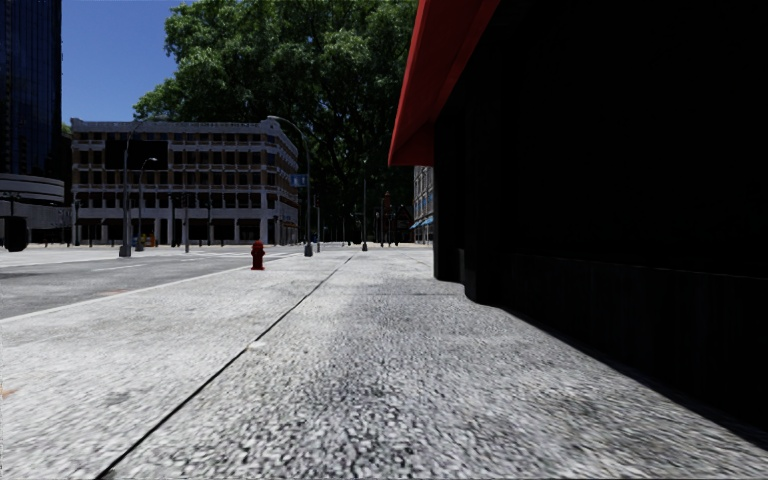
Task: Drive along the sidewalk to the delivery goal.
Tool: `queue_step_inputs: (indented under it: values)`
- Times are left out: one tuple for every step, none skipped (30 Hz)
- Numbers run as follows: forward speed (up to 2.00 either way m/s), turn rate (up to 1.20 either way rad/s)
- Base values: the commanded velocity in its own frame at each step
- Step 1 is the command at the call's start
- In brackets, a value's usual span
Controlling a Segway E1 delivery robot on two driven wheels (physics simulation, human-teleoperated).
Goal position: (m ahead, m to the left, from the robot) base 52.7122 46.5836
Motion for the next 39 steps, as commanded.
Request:
queue_step_inputs:
  values:
    - [2.00,0.00]
    - [2.00,0.00]
    - [2.00,0.00]
    - [2.00,0.00]
    - [2.00,0.00]
    - [2.00,0.00]
    - [2.00,0.00]
    - [2.00,0.00]
    - [2.00,0.00]
    - [2.00,0.00]
    - [2.00,0.00]
    - [2.00,0.00]
    - [2.00,0.00]
    - [2.00,0.00]
    - [2.00,0.00]
    - [2.00,0.00]
    - [2.00,0.00]
    - [2.00,0.00]
    - [2.00,0.00]
    - [2.00,0.00]
    - [2.00,0.00]
    - [2.00,0.00]
    - [2.00,0.00]
    - [2.00,0.00]
    - [1.99,0.00]
    - [1.97,0.00]
    - [1.96,0.00]
    - [1.96,0.00]
    - [1.96,0.00]
    - [1.96,0.00]
    - [1.96,0.00]
    - [1.96,0.00]
    - [1.95,0.00]
    - [1.95,0.00]
    - [1.95,0.00]
    - [1.95,0.00]
    - [1.95,0.00]
    - [1.95,0.00]
    - [1.95,0.00]
